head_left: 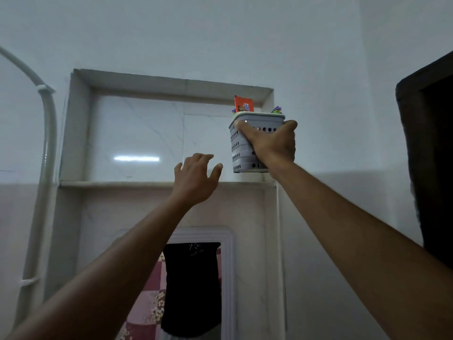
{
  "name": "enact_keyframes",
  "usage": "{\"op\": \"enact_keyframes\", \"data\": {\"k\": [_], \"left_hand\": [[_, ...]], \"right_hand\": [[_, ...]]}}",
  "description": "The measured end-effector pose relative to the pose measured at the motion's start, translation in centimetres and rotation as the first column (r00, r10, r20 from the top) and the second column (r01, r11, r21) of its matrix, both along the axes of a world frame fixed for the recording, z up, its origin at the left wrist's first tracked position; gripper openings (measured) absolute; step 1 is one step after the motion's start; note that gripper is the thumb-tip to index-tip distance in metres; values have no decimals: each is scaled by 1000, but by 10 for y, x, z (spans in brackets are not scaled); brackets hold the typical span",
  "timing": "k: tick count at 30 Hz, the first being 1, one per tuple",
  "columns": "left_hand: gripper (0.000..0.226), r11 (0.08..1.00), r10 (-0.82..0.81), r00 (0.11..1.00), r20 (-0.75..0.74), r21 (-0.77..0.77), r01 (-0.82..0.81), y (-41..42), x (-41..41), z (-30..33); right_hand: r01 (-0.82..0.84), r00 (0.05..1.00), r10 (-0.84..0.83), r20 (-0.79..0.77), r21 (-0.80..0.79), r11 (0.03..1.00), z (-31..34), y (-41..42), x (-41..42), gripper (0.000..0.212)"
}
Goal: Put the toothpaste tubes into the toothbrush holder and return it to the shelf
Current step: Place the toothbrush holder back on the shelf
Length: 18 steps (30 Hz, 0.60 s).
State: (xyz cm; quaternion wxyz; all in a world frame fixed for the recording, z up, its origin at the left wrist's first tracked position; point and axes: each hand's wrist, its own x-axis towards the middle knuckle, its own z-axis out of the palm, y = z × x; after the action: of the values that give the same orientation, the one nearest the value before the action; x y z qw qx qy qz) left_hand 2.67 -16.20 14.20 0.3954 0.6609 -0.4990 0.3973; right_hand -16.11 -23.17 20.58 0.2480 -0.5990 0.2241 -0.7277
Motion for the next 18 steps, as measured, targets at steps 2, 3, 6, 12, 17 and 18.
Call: {"op": "enact_keyframes", "data": {"k": [2,3,6,12,17,18], "left_hand": [[58,997,25,998,-58,79,-20,-12,10,-4],[59,991,47,995,-87,130,-36,-16,15,-8],[62,974,127,991,-39,196,-117,-26,33,-25],[59,980,144,989,28,131,-147,-33,40,-33],[59,982,147,988,39,115,-150,-35,43,-35],[59,981,152,988,39,117,-155,-35,43,-34]], "right_hand": [[27,999,-27,-27,2,1000,-2,-11,14,114],[35,999,-34,-38,5,999,-5,-18,21,114],[20,998,-19,-53,13,1000,-18,-36,37,113],[23,985,-28,-173,-26,999,-27,-59,56,125],[70,914,-58,-403,15,997,-41,-70,68,148],[66,896,-47,-441,29,997,-46,-72,69,150]]}}
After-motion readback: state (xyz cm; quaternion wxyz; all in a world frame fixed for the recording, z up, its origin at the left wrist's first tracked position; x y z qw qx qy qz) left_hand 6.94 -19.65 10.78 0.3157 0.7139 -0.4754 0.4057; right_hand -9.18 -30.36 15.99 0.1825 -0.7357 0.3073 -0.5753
